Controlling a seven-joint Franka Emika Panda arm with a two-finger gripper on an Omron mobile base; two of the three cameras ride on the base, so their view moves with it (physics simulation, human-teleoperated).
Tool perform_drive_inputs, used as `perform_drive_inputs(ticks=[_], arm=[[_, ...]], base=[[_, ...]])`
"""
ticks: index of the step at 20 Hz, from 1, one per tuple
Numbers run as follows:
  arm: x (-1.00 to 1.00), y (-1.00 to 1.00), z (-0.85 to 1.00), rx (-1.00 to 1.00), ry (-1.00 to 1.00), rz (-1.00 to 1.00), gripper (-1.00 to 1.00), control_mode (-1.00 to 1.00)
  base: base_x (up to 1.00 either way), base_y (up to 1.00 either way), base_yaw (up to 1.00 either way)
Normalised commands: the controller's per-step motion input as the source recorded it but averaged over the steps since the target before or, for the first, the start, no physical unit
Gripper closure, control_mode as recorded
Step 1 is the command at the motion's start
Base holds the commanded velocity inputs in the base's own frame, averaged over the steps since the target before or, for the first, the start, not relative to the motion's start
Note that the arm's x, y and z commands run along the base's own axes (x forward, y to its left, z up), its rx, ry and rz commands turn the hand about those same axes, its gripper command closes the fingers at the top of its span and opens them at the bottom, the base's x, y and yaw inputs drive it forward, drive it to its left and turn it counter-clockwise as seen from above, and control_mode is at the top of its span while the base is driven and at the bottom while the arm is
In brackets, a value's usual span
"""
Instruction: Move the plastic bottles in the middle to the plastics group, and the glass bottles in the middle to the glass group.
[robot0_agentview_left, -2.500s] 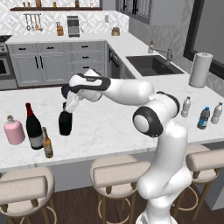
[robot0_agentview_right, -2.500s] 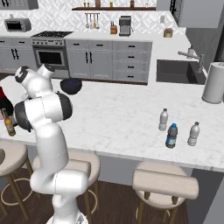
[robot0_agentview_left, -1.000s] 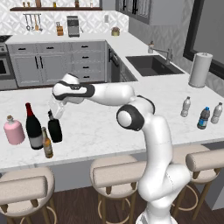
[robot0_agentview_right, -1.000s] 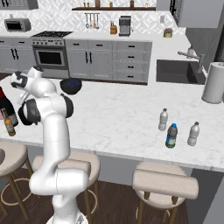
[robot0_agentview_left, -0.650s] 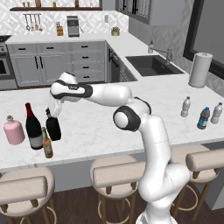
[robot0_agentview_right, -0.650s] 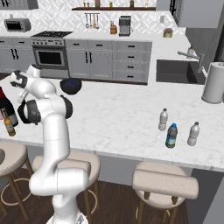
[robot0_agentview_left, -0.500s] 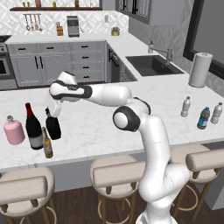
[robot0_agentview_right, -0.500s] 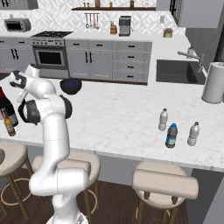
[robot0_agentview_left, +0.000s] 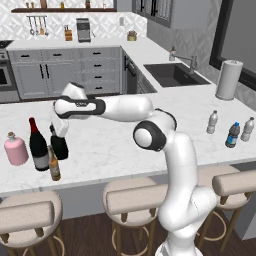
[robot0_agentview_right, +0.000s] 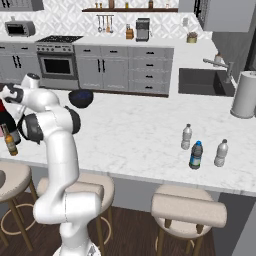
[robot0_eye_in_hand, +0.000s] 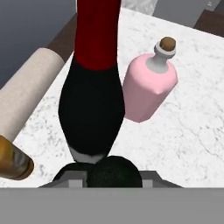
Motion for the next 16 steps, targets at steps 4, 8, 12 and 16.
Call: perform_drive_inputs(ticks=[4,8,12,16], arm=[[-0.10,0.00,-0.01,0.06,-0.07,0.00,1.00,-1.00],[0.00,0.00,-0.10,0.00,-0.05,0.00,1.00,-1.00],[0.00,0.00,-0.04,0.02,0.00,0.00,1.00,-1.00],[0.00,0.00,-0.03,0.02,0.00,0.00,1.00,-1.00]], base=[[0.00,0.00,0.00],[0.00,0.00,0.00],[0.00,0.00,0.00],[0.00,0.00,0.00]])
